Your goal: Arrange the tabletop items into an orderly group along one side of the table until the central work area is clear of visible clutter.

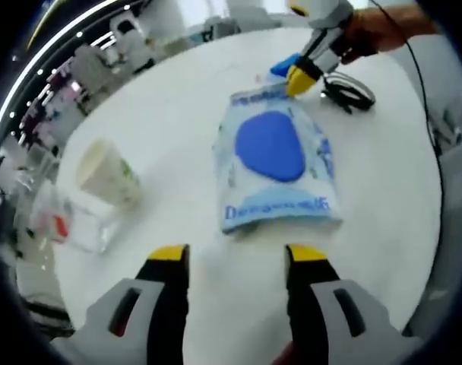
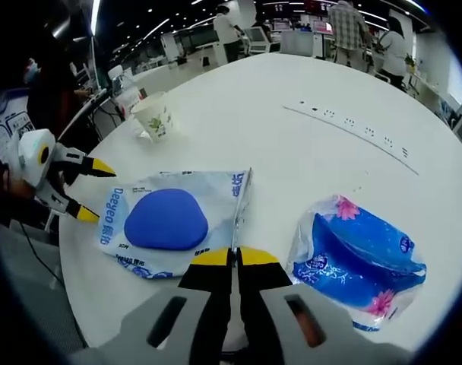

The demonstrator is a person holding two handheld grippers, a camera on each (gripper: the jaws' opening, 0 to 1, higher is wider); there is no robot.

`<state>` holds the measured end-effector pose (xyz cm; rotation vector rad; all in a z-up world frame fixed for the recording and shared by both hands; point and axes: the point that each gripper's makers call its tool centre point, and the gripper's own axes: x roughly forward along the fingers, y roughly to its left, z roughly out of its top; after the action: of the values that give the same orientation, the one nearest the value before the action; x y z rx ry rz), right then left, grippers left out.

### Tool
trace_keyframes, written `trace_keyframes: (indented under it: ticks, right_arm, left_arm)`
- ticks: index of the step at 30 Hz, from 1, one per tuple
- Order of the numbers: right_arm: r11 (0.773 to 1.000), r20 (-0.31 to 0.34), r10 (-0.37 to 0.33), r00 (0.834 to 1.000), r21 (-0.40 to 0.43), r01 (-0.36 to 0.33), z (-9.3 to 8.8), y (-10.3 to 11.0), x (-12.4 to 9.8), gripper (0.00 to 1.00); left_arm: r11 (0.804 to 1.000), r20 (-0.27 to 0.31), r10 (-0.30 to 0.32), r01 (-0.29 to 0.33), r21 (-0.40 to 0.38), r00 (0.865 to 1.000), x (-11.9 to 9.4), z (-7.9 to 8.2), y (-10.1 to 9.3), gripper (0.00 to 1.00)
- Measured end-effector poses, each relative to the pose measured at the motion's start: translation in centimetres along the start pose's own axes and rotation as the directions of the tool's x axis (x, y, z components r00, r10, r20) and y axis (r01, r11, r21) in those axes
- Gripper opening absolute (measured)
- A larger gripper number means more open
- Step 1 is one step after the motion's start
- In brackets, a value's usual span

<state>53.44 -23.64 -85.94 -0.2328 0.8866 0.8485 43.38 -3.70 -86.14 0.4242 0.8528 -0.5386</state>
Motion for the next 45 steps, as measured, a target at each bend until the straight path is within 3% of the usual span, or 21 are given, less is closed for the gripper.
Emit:
trace_keyframes:
  ticks: [3, 7, 11, 16, 19, 22, 25, 35, 45]
  right_arm:
    - [1.000, 0.000, -0.001, 1.000, 0.003, 0.001, 0.0, 0.0, -0.1, 0.01]
    - [1.000, 0.001, -0.007, 1.000, 0.007, 0.007, 0.0, -0.1, -0.2, 0.01]
    - [1.000, 0.002, -0.013, 1.000, 0.011, 0.013, -0.1, -0.5, 0.0, 0.02]
    - [1.000, 0.004, -0.018, 1.000, 0.021, 0.017, -0.3, -0.2, -0.2, 0.02]
    - [1.000, 0.004, -0.017, 1.000, 0.025, 0.017, -0.4, -0.6, 0.0, 0.02]
    - [0.999, 0.004, -0.016, 1.000, 0.028, 0.016, -0.5, -0.8, 0.0, 0.02]
    - [0.999, 0.005, -0.017, 1.000, 0.030, 0.017, -0.6, -0.4, -0.2, 0.02]
    - [0.999, 0.008, -0.017, 1.000, 0.037, 0.016, -1.0, 0.2, -0.9, 0.02]
    - [0.999, 0.008, -0.016, 1.000, 0.044, 0.015, -1.6, 0.8, -1.5, 0.02]
  left_arm:
    - [0.991, 0.071, 0.042, -0.033, -0.130, 0.997, -1.1, 0.6, 1.0, 0.48]
    - [0.977, 0.106, 0.063, -0.039, -0.208, 0.992, -2.3, 0.7, 1.6, 0.49]
    - [0.946, 0.159, 0.087, -0.031, -0.324, 0.983, -2.9, 1.4, 1.7, 0.49]
    - [0.878, 0.205, 0.110, 0.002, -0.479, 0.973, -3.1, 1.8, 1.4, 0.50]
    - [0.814, 0.236, 0.120, 0.041, -0.580, 0.964, -2.9, 2.0, 0.9, 0.50]
    - [0.798, 0.230, 0.131, 0.035, -0.602, 0.964, -2.5, 1.8, 0.3, 0.50]
    - [0.758, 0.240, 0.140, 0.052, -0.650, 0.961, -2.3, 1.9, -0.4, 0.50]
    - [0.715, 0.235, 0.134, 0.071, -0.696, 0.963, -0.8, 2.4, -2.5, 0.48]
    - [0.708, 0.223, 0.102, 0.086, -0.701, 0.970, 0.3, 2.7, -4.0, 0.34]
